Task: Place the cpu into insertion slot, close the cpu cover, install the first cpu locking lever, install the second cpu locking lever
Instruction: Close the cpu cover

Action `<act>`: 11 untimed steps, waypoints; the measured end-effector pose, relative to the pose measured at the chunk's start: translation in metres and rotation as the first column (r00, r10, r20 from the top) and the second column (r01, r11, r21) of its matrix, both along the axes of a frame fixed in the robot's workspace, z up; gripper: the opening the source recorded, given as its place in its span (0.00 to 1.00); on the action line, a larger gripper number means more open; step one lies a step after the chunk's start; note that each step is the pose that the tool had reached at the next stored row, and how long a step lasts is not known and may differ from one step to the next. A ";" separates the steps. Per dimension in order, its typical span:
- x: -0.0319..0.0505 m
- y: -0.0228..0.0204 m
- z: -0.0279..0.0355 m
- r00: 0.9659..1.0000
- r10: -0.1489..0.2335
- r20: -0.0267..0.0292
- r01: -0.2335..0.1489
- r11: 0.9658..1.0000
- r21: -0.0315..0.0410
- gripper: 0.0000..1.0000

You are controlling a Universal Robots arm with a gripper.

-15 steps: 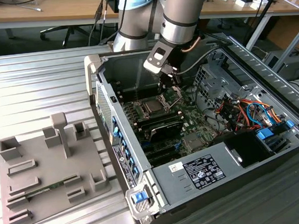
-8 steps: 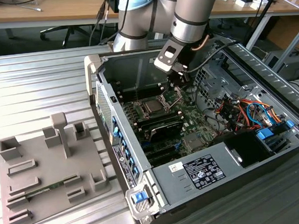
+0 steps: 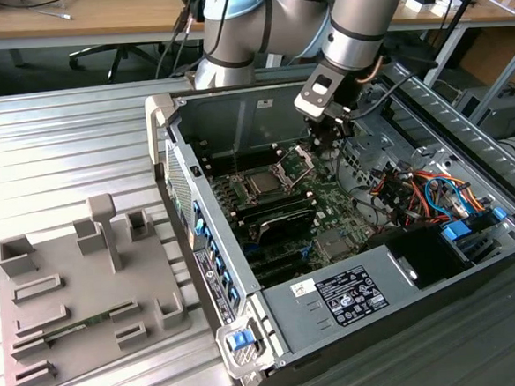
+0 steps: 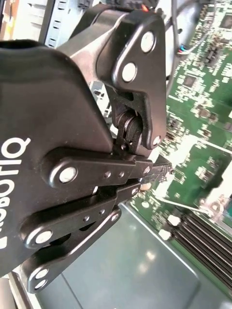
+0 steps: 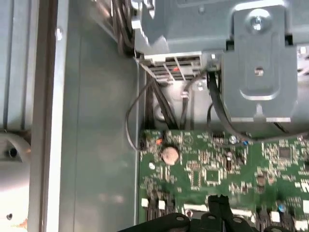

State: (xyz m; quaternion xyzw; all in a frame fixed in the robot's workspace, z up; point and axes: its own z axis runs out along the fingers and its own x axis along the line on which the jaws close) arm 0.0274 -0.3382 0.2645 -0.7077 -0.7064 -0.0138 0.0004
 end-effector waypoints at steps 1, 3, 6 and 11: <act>0.0027 0.0000 0.0000 1.000 0.000 -0.002 0.000 1.000 0.000 0.11; 0.0087 0.0000 -0.0005 1.000 0.000 -0.010 0.000 1.000 0.000 0.11; 0.0126 -0.0001 -0.0034 1.000 0.000 -0.019 0.000 1.000 0.000 0.11; 0.0079 -0.0002 -0.0097 1.000 0.000 -0.022 0.000 1.000 0.001 0.11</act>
